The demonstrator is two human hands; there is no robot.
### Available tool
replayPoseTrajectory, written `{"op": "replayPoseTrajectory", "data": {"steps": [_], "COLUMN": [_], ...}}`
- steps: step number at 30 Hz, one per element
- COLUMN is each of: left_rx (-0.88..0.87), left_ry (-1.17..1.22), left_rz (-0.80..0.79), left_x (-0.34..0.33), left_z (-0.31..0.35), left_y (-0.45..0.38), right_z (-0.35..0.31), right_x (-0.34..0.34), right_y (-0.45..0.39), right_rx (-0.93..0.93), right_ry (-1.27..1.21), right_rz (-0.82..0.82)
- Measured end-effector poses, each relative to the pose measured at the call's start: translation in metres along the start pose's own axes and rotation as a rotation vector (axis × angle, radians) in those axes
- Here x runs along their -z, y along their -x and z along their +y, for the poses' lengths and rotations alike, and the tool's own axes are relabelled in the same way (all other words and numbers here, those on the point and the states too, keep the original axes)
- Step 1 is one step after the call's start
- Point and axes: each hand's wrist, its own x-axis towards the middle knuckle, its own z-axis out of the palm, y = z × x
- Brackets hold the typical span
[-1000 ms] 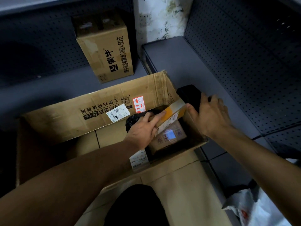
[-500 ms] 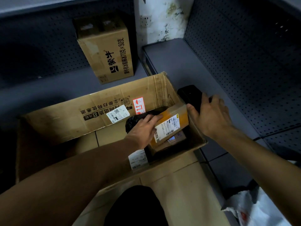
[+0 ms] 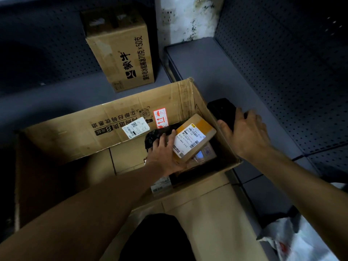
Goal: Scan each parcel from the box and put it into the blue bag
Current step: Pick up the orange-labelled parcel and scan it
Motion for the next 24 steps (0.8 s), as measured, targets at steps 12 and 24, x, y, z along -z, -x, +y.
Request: {"op": "replayPoseTrajectory", "data": {"steps": [12,24], "left_rx": [0.011,-0.076], "left_ry": [0.077,0.088], "left_rz": [0.134,0.163], "left_x": [-0.006,0.049], "left_z": [0.008,-0.011], "left_y": [0.000,0.020], "right_z": [-0.001,-0.025], "right_x": [-0.004,0.029], "right_y": [0.003,0.022], "right_rx": [0.011,0.067], "right_ry": [0.013,0.073], "right_rz": [-0.014,0.066]}}
